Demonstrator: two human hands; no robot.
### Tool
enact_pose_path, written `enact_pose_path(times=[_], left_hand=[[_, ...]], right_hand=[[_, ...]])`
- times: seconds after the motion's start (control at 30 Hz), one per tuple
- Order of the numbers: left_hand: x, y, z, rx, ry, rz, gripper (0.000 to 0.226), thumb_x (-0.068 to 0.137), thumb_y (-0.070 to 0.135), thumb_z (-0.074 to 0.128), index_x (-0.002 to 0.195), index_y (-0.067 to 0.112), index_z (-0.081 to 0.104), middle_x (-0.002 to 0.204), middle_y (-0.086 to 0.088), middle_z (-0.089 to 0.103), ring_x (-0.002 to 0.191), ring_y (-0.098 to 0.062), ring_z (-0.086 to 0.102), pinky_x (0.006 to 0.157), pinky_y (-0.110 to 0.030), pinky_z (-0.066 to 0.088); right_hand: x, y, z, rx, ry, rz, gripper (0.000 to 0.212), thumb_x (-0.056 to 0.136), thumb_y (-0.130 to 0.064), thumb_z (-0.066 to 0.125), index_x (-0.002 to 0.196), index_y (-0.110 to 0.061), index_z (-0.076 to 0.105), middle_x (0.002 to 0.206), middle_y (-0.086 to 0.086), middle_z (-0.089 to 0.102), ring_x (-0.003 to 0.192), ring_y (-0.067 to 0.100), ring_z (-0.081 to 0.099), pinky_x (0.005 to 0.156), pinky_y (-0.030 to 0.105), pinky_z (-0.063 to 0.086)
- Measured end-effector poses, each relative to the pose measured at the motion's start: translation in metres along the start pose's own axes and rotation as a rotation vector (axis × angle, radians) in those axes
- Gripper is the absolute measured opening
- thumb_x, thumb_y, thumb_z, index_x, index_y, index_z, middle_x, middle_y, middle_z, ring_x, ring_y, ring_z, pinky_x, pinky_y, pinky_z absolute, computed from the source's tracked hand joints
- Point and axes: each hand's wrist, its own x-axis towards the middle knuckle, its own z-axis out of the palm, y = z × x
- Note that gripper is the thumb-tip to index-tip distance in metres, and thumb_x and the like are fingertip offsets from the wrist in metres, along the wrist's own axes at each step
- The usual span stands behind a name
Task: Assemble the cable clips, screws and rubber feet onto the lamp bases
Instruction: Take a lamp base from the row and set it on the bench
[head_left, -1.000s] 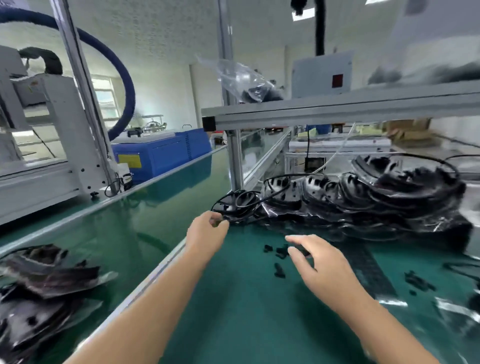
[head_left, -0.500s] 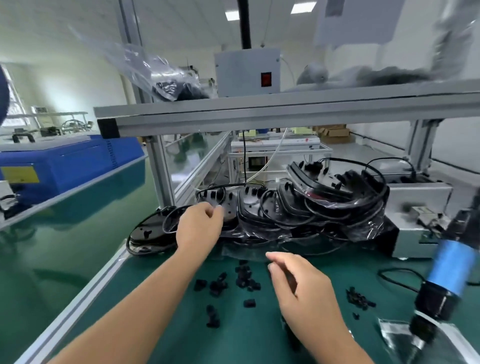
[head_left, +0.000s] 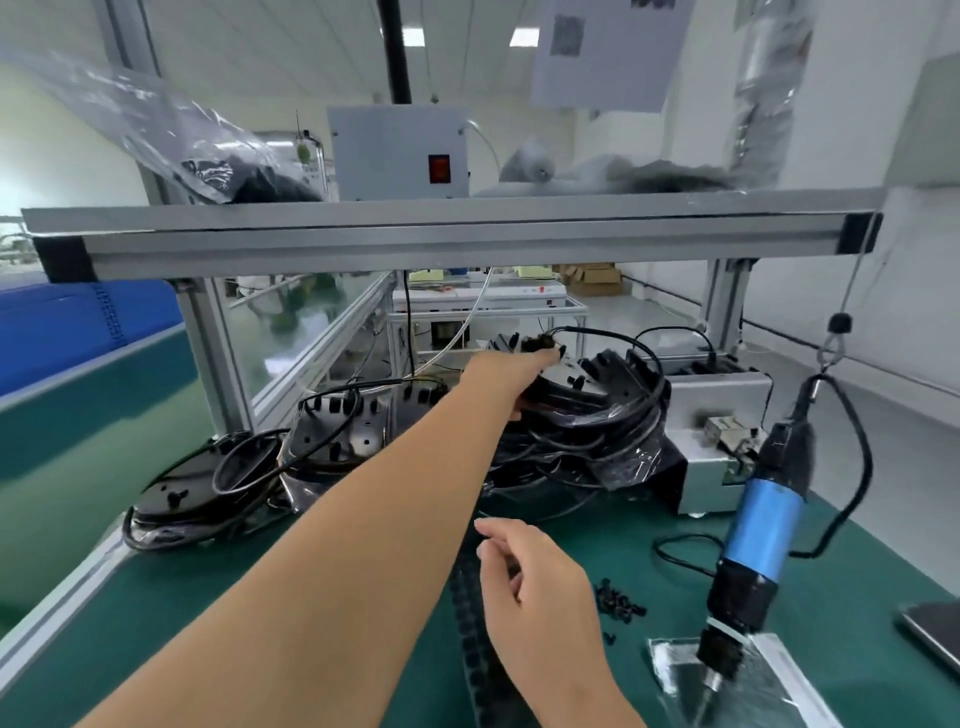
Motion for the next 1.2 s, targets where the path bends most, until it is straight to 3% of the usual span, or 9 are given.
enact_pose_path(times=[0.1,0.27,0.4,0.5,0.63,0.77,0.9,1.03,1.2], left_hand=[[0.014,-0.005,0.003,-0.101,-0.007,-0.03,0.086,0.062,0.045,0.084,0.132,0.006,0.051,0.116,-0.009,0.065,0.092,-0.024,0.066,0.068,-0.031,0.055],[0.011,-0.008,-0.002,-0.292,0.017,-0.024,0.052,0.076,0.026,0.078,0.118,0.002,0.058,0.105,-0.014,0.07,0.079,-0.025,0.07,0.049,-0.027,0.056],[-0.024,-0.016,-0.035,-0.394,0.027,-0.018,0.033,0.078,0.032,0.075,0.094,0.008,0.059,0.073,-0.008,0.062,0.041,-0.013,0.05,0.034,-0.015,0.026],[-0.063,-0.034,-0.068,-0.395,0.048,0.014,0.031,0.077,0.036,0.076,0.071,0.015,0.054,0.048,0.001,0.048,0.036,-0.012,0.035,0.038,-0.019,0.026],[-0.111,-0.069,-0.096,-0.355,-0.039,0.076,0.04,0.083,0.04,0.071,0.097,0.002,0.071,0.081,-0.006,0.07,0.068,-0.028,0.055,0.06,-0.032,0.048],[-0.14,-0.094,-0.098,-0.325,-0.053,0.119,0.034,0.088,0.036,0.068,0.1,0.005,0.071,0.087,-0.011,0.074,0.072,-0.024,0.057,0.067,-0.036,0.047],[-0.154,-0.111,-0.095,-0.327,-0.083,0.15,0.029,0.086,0.037,0.07,0.103,0.014,0.071,0.092,-0.011,0.066,0.076,-0.024,0.039,0.058,-0.031,0.029],[-0.163,-0.119,-0.097,-0.291,-0.123,0.168,0.038,0.08,0.058,0.066,0.106,0.031,0.071,0.096,-0.002,0.071,0.074,-0.019,0.049,0.062,-0.033,0.037],[-0.146,-0.103,-0.107,-0.654,-0.376,-0.174,0.072,0.092,0.07,0.032,0.113,0.013,0.07,0.107,-0.013,0.072,0.094,-0.028,0.07,0.091,-0.044,0.052]], right_hand=[[0.001,0.001,0.001,-0.007,-0.009,-0.007,0.026,0.099,-0.029,0.051,0.121,-0.032,0.063,0.098,-0.024,0.062,0.093,-0.003,0.057,0.077,0.016,0.048],[0.001,0.003,0.0,0.001,0.035,0.045,0.026,0.098,-0.03,0.05,0.121,-0.037,0.061,0.098,-0.023,0.063,0.086,-0.002,0.055,0.077,0.012,0.045],[0.007,0.001,-0.011,0.239,0.194,0.246,0.028,0.095,-0.05,0.041,0.119,-0.047,0.055,0.095,-0.024,0.067,0.081,-0.004,0.061,0.077,0.026,0.052],[0.015,-0.001,-0.024,0.675,0.27,0.412,0.061,0.083,-0.07,0.044,0.135,-0.038,0.042,0.101,-0.022,0.066,0.092,-0.005,0.064,0.078,0.031,0.056],[0.022,-0.012,-0.033,0.982,0.116,0.379,0.105,0.049,-0.091,0.062,0.137,-0.048,0.024,0.118,-0.004,0.067,0.1,0.015,0.07,0.07,0.032,0.06],[0.023,-0.02,-0.021,0.894,0.064,0.498,0.104,0.053,-0.076,0.069,0.136,-0.018,0.046,0.116,0.0,0.069,0.096,0.02,0.072,0.074,0.038,0.06],[0.02,-0.014,-0.019,0.935,0.074,0.596,0.087,0.052,-0.053,0.083,0.119,-0.009,0.05,0.101,0.012,0.074,0.085,0.029,0.074,0.066,0.042,0.059],[0.017,-0.018,-0.026,1.019,0.095,0.582,0.073,0.059,-0.039,0.082,0.115,-0.005,0.051,0.092,0.009,0.076,0.083,0.028,0.074,0.059,0.036,0.058],[0.001,-0.028,-0.035,1.06,0.033,0.508,0.062,0.065,-0.03,0.085,0.112,-0.006,0.052,0.094,0.009,0.076,0.082,0.027,0.074,0.058,0.031,0.058]])
